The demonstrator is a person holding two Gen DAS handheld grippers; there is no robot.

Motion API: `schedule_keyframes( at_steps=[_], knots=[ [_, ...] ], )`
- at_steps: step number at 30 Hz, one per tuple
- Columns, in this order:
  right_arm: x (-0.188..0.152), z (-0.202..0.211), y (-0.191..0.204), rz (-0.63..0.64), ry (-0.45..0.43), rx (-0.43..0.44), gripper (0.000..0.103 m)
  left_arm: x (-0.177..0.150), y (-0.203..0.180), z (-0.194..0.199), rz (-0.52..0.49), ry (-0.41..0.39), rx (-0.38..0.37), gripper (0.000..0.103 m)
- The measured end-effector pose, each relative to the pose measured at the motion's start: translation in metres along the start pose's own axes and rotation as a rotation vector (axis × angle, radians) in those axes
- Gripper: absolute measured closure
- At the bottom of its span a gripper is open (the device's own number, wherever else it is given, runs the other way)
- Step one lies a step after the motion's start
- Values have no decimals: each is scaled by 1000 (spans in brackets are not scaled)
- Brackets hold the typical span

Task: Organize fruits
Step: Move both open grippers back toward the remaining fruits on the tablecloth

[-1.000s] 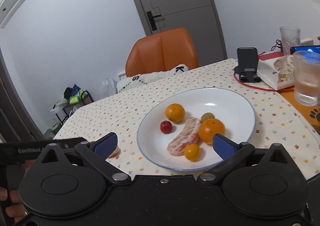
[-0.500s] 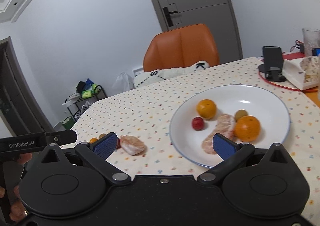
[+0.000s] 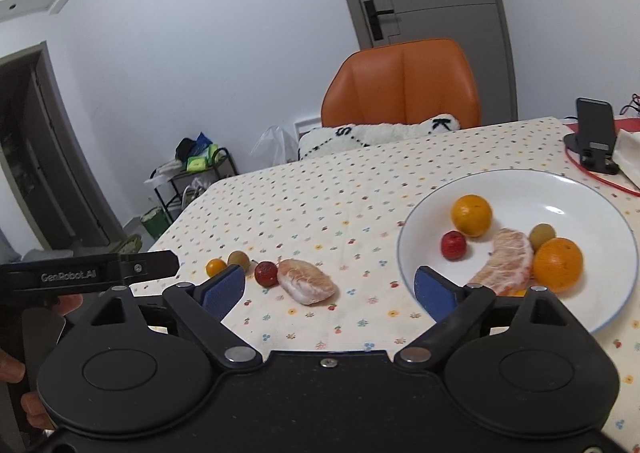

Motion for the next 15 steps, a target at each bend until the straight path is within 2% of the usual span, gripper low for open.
schedule_keyframes(
  at_steps=[4,15],
  knots=[
    [-1,-9,7,18,20,-1,17,-2,5,-8,8,23,-9,0],
    [-6,-39,21,58,89,32,35,-7,15,-31,12,34,-37,3]
  ],
)
Point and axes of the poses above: each gripper's, at about its wrist camera, not at the fingertips, and z roughly against the way its jaws point, y to its left, x to its top, the point moved 2 cm from there along -z, roughly the way its jaws point, and after that the axes turned 10 degrees about -y, right-handed, at the moved point
